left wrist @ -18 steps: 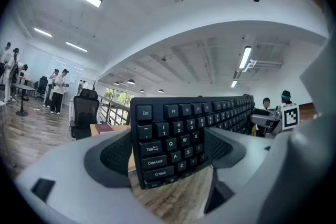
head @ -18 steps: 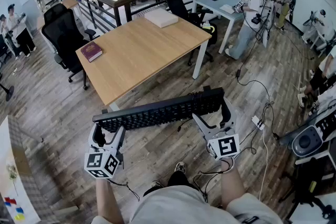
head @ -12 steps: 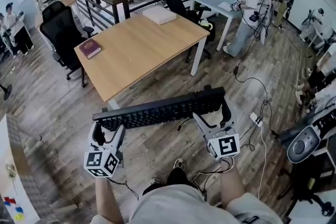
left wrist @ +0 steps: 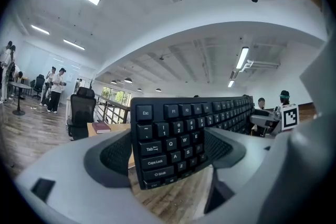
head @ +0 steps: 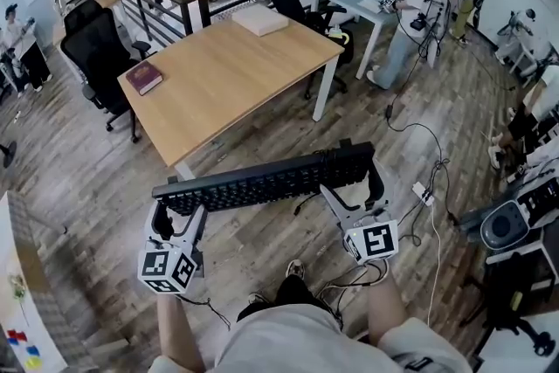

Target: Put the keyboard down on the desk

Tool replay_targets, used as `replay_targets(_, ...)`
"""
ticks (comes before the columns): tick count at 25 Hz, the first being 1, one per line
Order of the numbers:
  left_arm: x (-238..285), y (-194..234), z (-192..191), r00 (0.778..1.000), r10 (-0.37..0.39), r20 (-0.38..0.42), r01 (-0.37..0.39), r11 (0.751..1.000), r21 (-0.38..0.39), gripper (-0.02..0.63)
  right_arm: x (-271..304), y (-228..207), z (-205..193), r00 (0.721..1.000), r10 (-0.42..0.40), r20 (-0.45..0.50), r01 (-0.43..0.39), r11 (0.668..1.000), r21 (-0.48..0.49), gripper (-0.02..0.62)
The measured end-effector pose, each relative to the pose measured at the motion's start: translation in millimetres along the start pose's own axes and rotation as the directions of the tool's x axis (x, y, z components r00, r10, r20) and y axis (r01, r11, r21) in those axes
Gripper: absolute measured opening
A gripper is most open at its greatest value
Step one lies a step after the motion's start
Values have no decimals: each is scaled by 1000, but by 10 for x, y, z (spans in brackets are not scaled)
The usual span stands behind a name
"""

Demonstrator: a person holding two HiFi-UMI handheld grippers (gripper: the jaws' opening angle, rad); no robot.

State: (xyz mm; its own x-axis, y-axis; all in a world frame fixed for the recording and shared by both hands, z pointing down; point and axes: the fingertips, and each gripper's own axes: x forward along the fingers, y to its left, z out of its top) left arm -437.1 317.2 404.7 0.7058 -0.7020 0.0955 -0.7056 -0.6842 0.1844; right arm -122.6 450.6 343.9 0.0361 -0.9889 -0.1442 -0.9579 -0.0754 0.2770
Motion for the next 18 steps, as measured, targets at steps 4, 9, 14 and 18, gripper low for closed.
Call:
replay_targets(4,136,-58,-23,1000,0,-10,0,1000,0,425,51,-123,-77,1000,-3,-7,3,1000,4,456)
replay_targets(9,355,-186,3,1000,4,-9,-3,1000,8,425,128,-350,-171,1000,-4,6,4,1000,10,456)
replay_targets(14,577,-283,28,1000,22,-2,-22,1000,7,425,291,-587,-224,999,13,31,-13,1000,7,456)
replay_targets(18,769,-345,-21,999,36,0,-36,999,15,425,424,-754,-364,999,27,38,-28,1000,15,456)
